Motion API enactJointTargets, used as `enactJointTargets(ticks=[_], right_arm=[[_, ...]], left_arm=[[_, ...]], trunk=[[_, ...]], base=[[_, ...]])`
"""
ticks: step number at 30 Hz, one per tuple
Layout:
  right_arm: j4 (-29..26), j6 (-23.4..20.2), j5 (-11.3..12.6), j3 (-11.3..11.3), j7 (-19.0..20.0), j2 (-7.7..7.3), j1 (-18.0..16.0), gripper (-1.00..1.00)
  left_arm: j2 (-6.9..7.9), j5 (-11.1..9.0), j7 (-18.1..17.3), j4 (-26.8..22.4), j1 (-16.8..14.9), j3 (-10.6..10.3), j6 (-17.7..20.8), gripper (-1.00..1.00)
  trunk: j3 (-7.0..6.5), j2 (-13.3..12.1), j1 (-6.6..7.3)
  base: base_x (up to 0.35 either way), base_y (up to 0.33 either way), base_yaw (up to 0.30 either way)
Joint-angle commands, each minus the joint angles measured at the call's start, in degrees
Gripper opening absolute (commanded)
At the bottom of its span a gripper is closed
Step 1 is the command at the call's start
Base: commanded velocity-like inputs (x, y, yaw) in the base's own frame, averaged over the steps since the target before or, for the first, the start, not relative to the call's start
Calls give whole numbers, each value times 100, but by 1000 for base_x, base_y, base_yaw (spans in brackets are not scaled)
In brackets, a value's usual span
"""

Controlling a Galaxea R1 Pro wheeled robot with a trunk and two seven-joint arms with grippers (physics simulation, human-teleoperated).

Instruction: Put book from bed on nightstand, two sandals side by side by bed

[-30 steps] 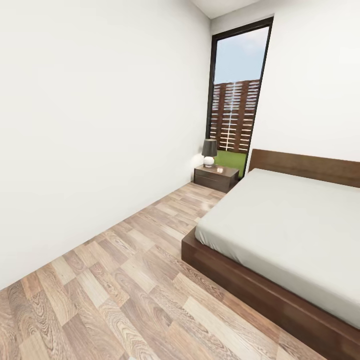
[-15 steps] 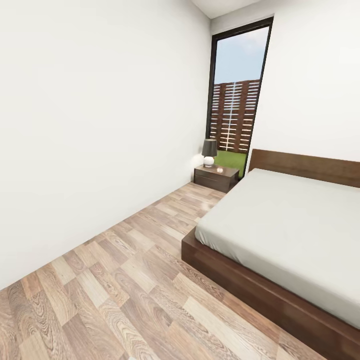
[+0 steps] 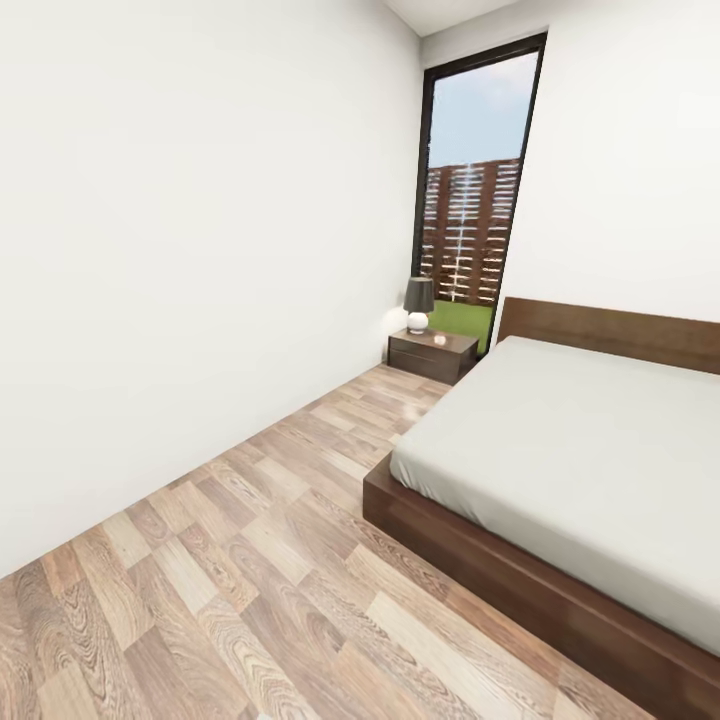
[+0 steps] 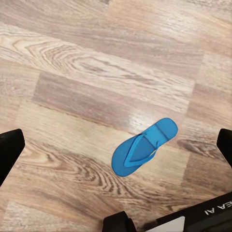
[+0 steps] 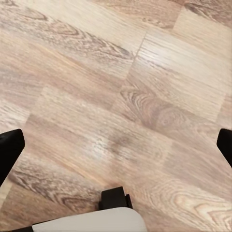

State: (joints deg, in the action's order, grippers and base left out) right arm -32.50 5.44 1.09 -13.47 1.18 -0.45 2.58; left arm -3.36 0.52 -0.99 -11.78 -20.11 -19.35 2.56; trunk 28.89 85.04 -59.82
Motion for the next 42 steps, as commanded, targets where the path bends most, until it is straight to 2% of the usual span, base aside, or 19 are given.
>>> enactJointTargets(ticks=[1,11,14,42], right_arm=[[-19,12,12,-10,18,1,3,100],[-322,6,14,-14,38,3,4,100],[-223,-17,21,-49,49,-51,70,100],[-108,-17,21,-49,49,-51,70,100]], left_arm=[[-1,6,-11,-8,-2,-4,28,100],[-3,9,-15,-8,-2,0,34,100],[79,14,-49,75,-68,-88,53,100],[79,14,-49,75,-68,-88,53,100]], trunk=[[23,44,-23],[203,445,-242],[202,444,-241],[202,444,-241]], base=[[0,0,0],[0,0,0],[0,0,0],[0,0,0]])
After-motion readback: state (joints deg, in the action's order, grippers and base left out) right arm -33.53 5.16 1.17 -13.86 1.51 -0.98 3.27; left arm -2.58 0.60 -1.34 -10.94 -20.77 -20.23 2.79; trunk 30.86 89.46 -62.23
